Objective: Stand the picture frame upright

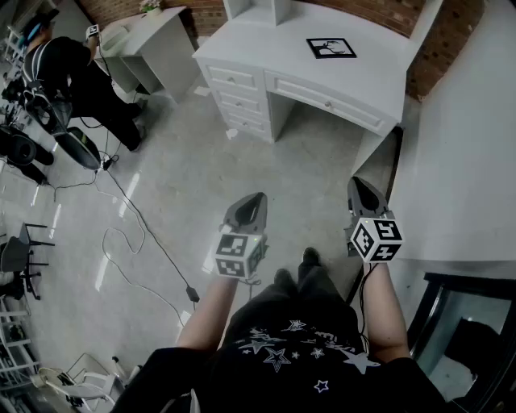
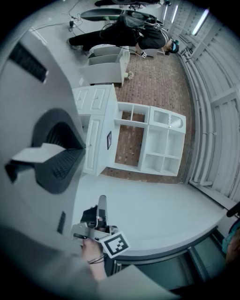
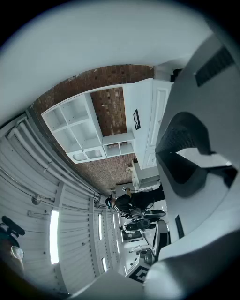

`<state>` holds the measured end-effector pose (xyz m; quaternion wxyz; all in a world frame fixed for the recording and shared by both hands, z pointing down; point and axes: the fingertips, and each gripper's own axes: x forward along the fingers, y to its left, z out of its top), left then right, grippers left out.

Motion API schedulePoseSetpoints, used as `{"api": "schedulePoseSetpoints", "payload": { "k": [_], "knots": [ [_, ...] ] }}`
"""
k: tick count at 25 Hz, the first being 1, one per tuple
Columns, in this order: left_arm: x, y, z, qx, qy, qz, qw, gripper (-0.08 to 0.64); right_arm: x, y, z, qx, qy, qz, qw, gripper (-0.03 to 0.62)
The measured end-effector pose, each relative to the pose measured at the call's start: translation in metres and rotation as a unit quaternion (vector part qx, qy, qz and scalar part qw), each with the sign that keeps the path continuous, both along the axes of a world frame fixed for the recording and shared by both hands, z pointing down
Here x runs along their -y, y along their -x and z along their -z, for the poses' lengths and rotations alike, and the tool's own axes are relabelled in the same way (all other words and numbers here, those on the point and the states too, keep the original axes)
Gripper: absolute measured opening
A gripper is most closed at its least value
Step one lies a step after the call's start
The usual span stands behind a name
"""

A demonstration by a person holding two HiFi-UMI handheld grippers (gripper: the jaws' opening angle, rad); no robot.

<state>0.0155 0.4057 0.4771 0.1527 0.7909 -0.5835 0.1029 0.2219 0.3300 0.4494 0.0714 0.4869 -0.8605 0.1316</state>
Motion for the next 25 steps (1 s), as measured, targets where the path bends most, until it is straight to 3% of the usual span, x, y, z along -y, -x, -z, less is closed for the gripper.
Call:
{"api": "schedulePoseSetpoints", "payload": {
  "k": [7,20,25],
  "knots": [
    [-0.010,0.008,0.001,-0.014,0.003,0.002,0.9999,0.018,-0.016,0.027,0.004,-0.007,-0.001,0.022,1.000,0.015],
    [-0.012,0.006,0.010,-0.017,-0.009,-0.016,0.9997,0.018,-0.019,0.038,0.019,-0.011,-0.016,0.029,0.999,0.015],
    [-0.010,0.018,0.014,-0.016,-0.007,-0.005,0.9998,0.018,-0.012,0.048,0.031,0.036,-0.026,0.038,0.998,0.015]
  ]
}}
